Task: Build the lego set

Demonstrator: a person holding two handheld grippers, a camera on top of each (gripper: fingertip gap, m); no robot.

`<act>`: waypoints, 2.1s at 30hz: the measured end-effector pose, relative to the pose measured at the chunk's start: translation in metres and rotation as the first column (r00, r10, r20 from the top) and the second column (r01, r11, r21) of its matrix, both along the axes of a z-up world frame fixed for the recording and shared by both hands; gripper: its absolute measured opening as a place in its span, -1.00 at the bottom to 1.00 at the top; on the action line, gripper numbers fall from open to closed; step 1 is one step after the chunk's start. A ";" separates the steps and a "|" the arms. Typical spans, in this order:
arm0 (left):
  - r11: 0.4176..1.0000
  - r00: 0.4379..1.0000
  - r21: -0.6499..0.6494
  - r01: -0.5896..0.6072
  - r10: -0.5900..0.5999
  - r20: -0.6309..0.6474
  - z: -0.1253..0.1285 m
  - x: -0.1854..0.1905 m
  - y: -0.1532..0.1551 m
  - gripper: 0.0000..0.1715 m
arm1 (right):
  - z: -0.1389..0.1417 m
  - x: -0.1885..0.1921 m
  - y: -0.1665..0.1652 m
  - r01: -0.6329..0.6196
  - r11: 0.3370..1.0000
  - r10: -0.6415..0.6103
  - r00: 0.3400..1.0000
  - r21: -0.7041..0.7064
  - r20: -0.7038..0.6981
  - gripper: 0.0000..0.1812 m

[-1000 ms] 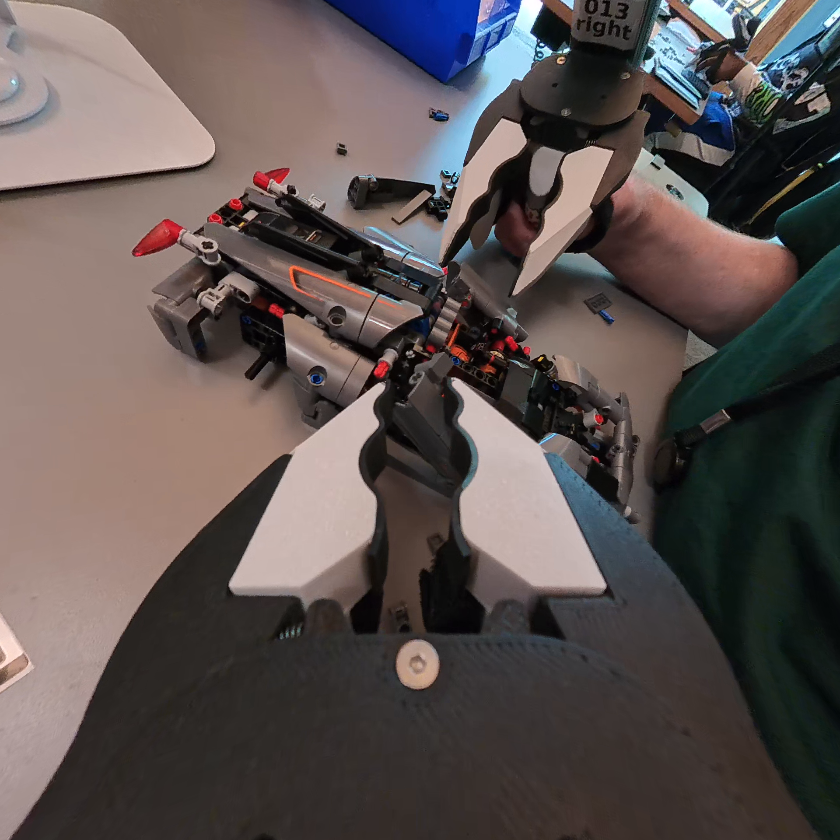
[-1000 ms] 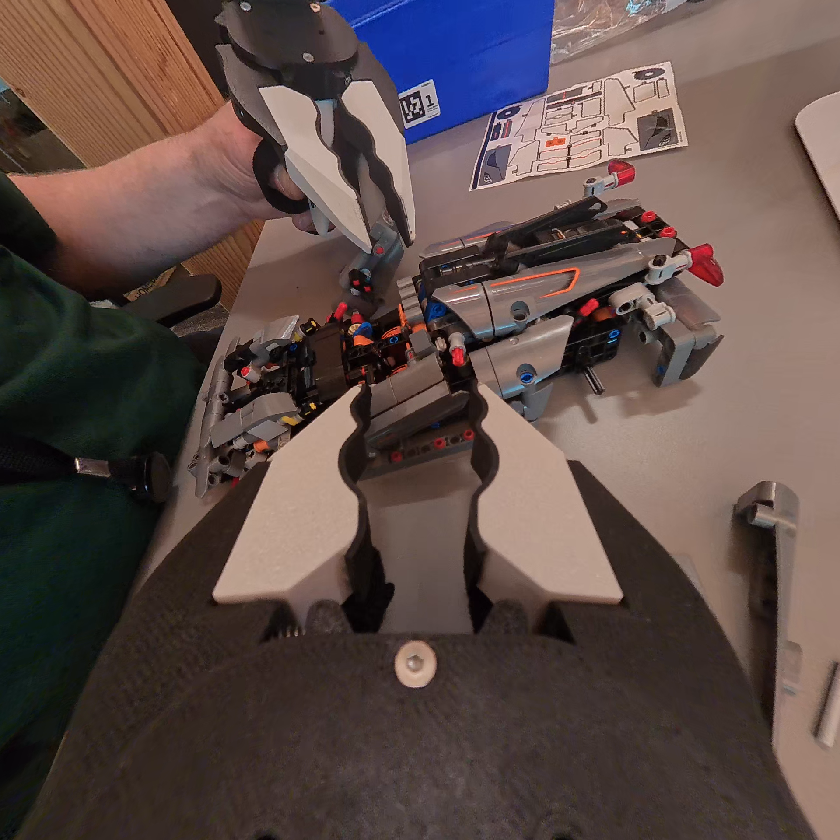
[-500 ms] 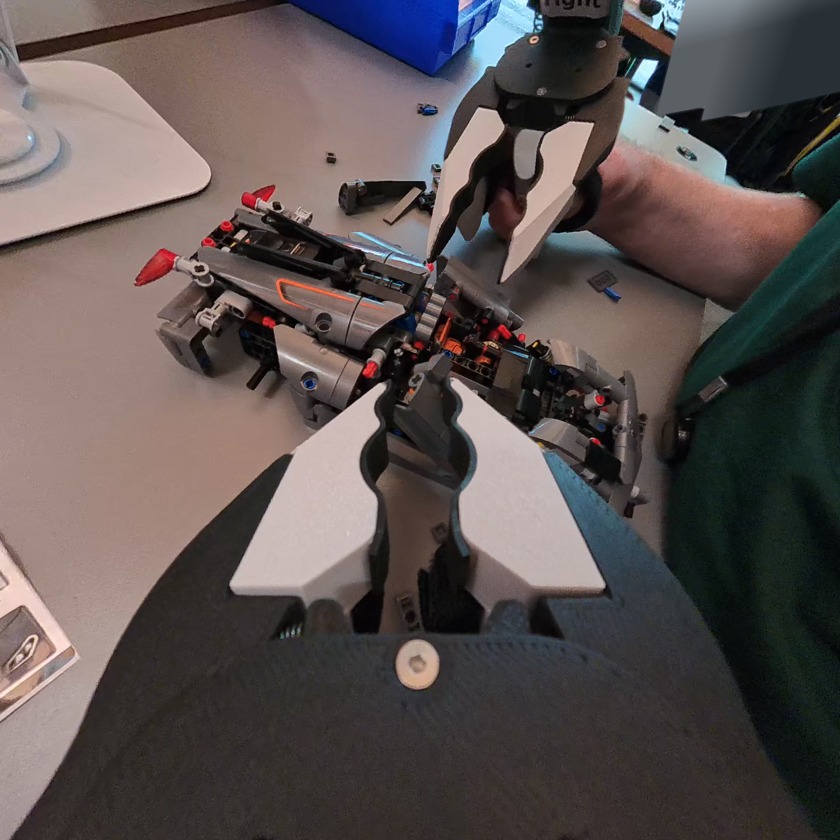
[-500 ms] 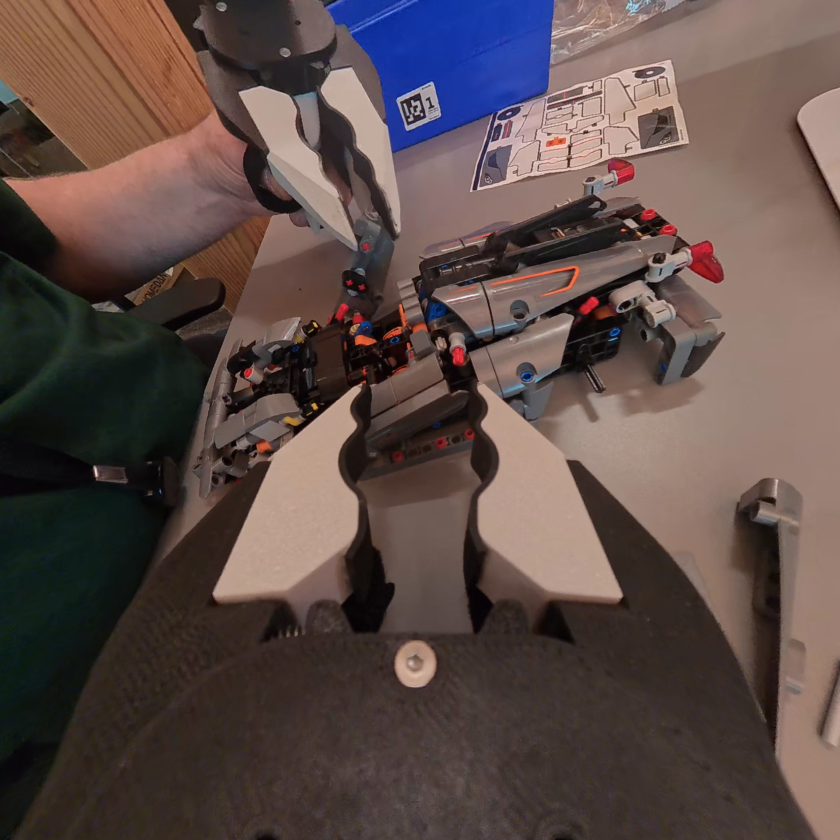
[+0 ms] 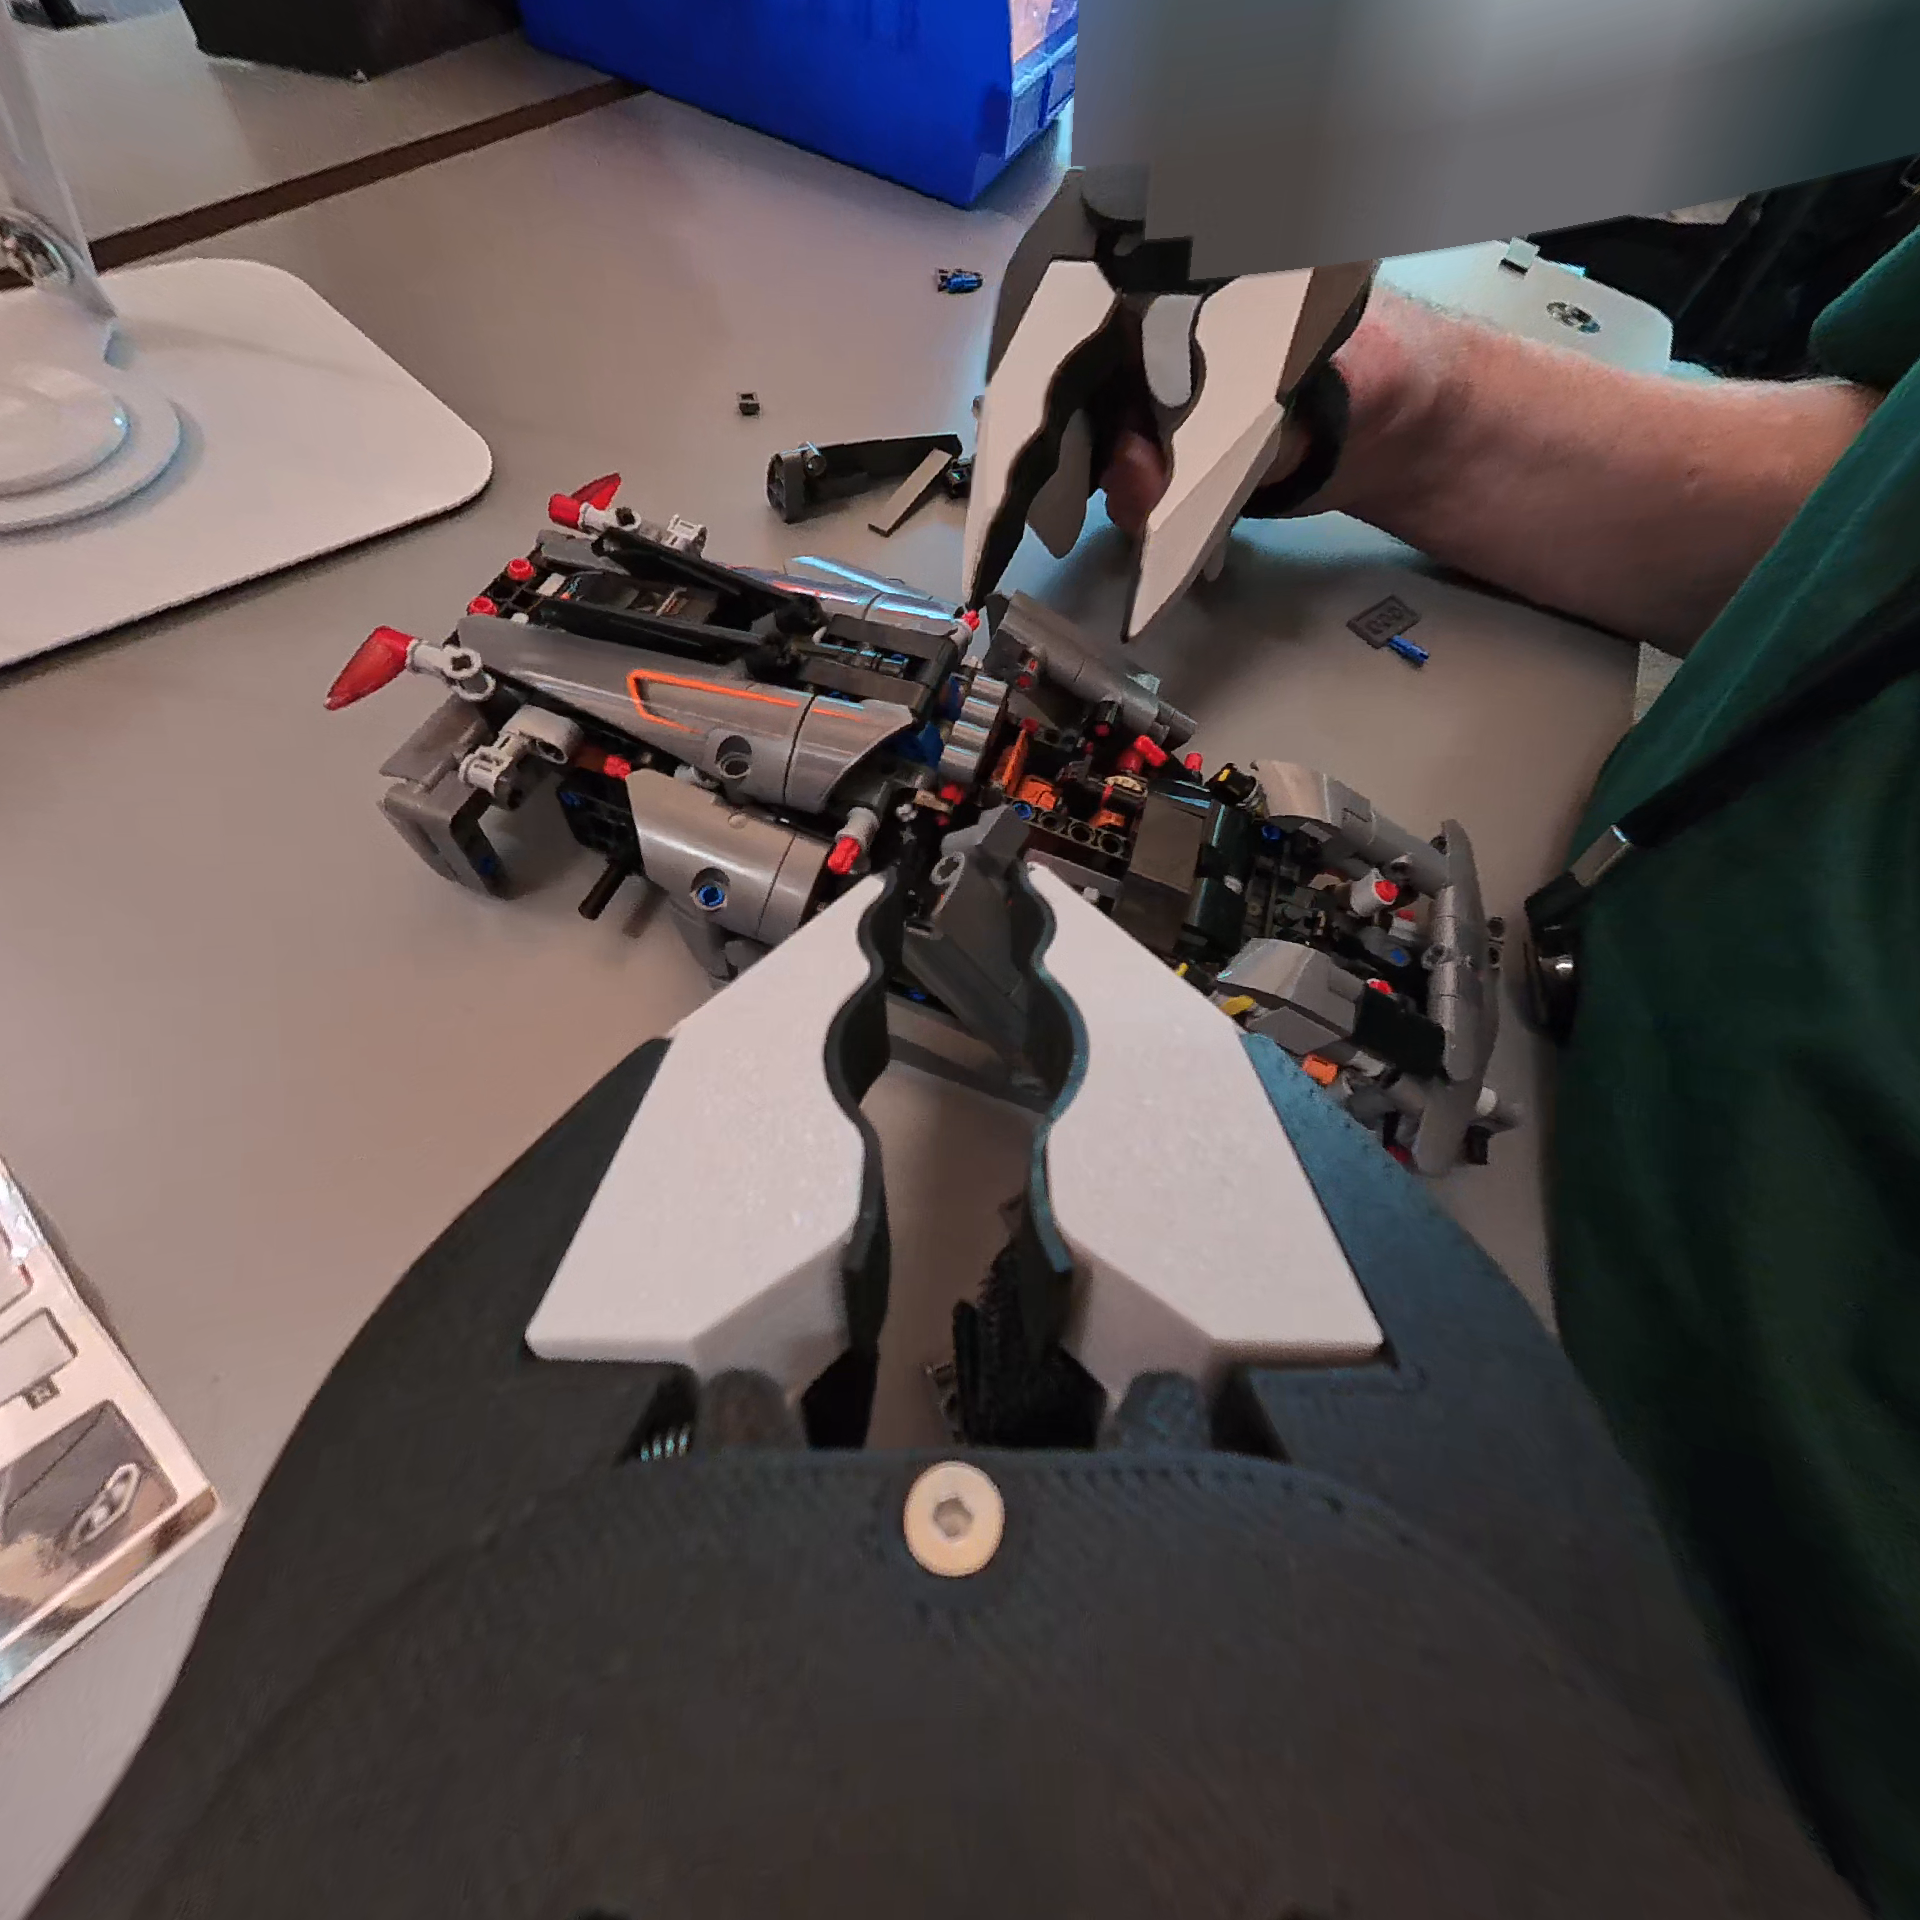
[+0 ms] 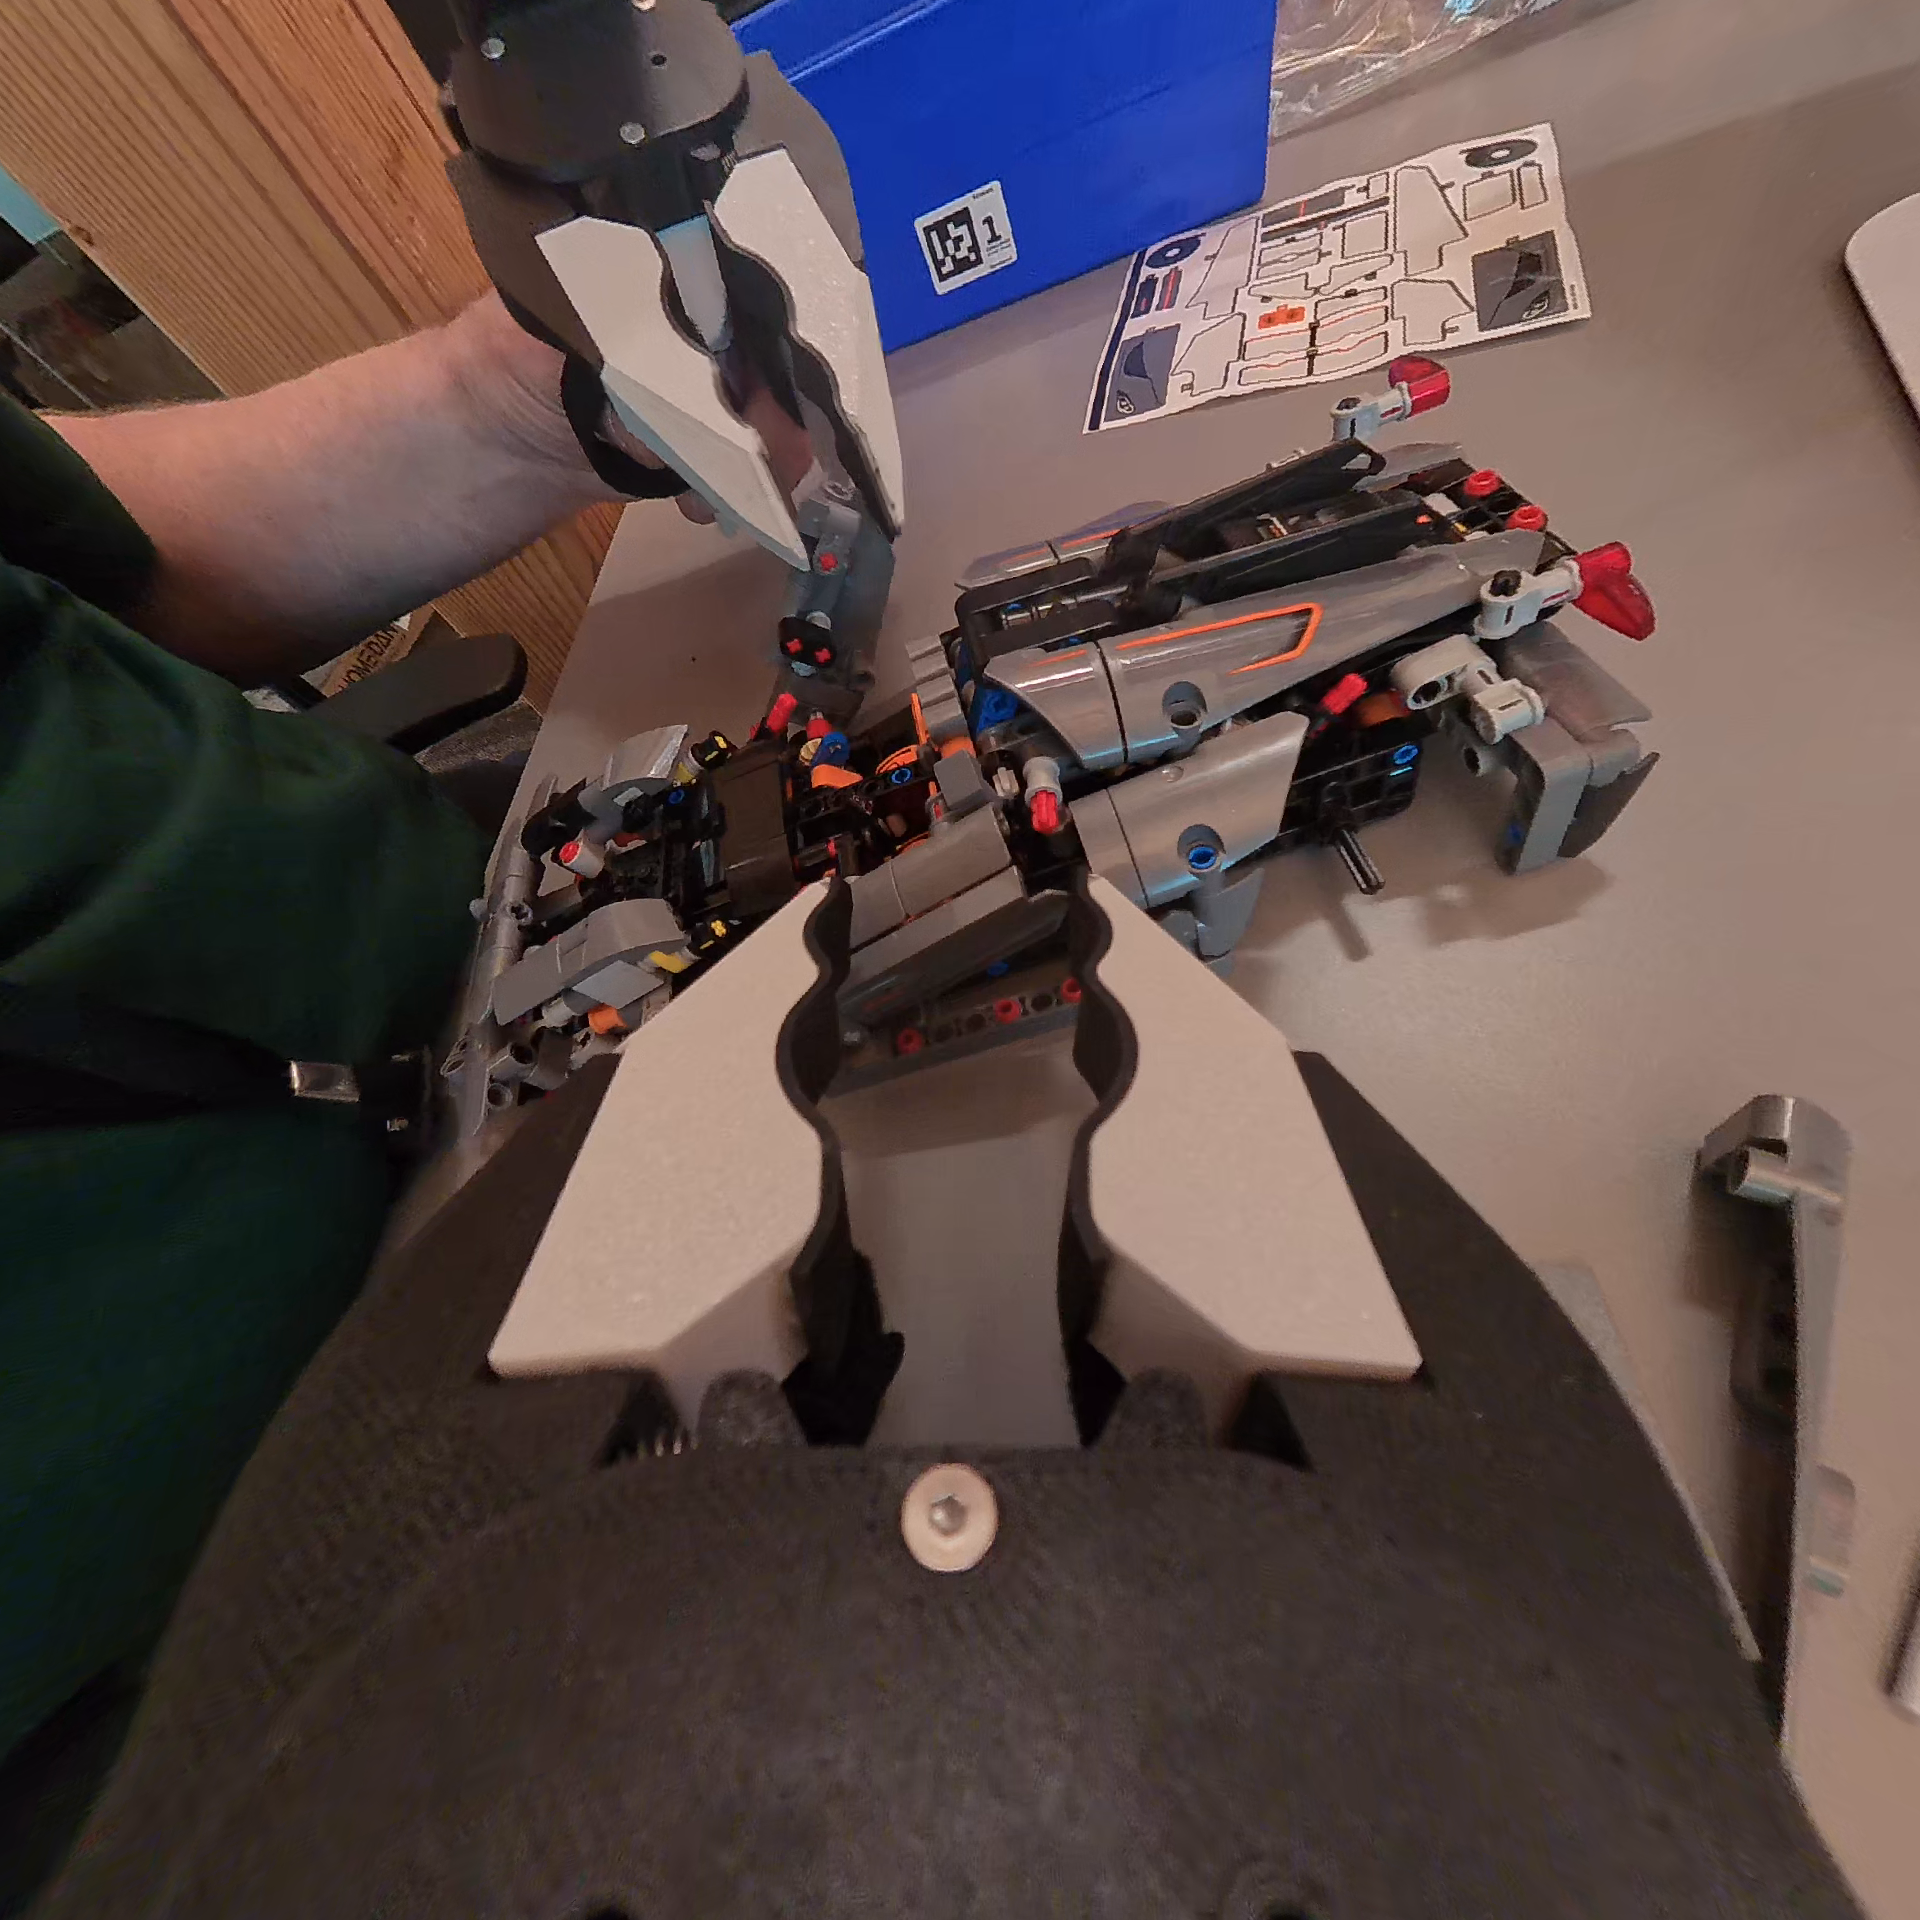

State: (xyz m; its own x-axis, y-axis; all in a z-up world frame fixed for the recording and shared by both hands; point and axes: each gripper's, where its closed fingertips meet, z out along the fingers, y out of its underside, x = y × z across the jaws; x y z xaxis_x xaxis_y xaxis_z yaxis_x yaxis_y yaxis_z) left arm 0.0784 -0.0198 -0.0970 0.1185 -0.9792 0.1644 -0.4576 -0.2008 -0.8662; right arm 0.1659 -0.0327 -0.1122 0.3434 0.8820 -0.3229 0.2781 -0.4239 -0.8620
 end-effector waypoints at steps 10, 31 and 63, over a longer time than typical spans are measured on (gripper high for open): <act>0.998 0.998 -0.038 -0.058 0.057 -0.037 -0.012 0.002 0.013 -0.83 | 0.000 0.000 0.000 -0.001 1.000 0.001 1.000 -0.004 -0.004 -0.56; 0.996 0.996 0.040 -0.077 0.079 -0.045 -0.009 -0.004 0.019 -0.74 | 0.001 0.001 -0.001 -0.005 1.000 0.005 1.000 -0.012 -0.016 -0.55; 0.920 0.898 0.271 0.284 -0.155 -0.412 -0.028 -0.012 -0.010 -0.31 | 0.002 0.001 -0.002 -0.010 1.000 0.009 1.000 -0.026 -0.027 -0.55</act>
State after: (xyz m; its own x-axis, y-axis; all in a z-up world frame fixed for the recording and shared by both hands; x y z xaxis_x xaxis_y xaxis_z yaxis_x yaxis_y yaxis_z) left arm 0.0662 -0.0302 -0.1253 -0.1160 -0.9783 -0.1716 -0.7596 0.1987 -0.6192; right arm 0.1668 -0.0343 -0.1101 0.3259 0.8762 -0.3549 0.2589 -0.4438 -0.8579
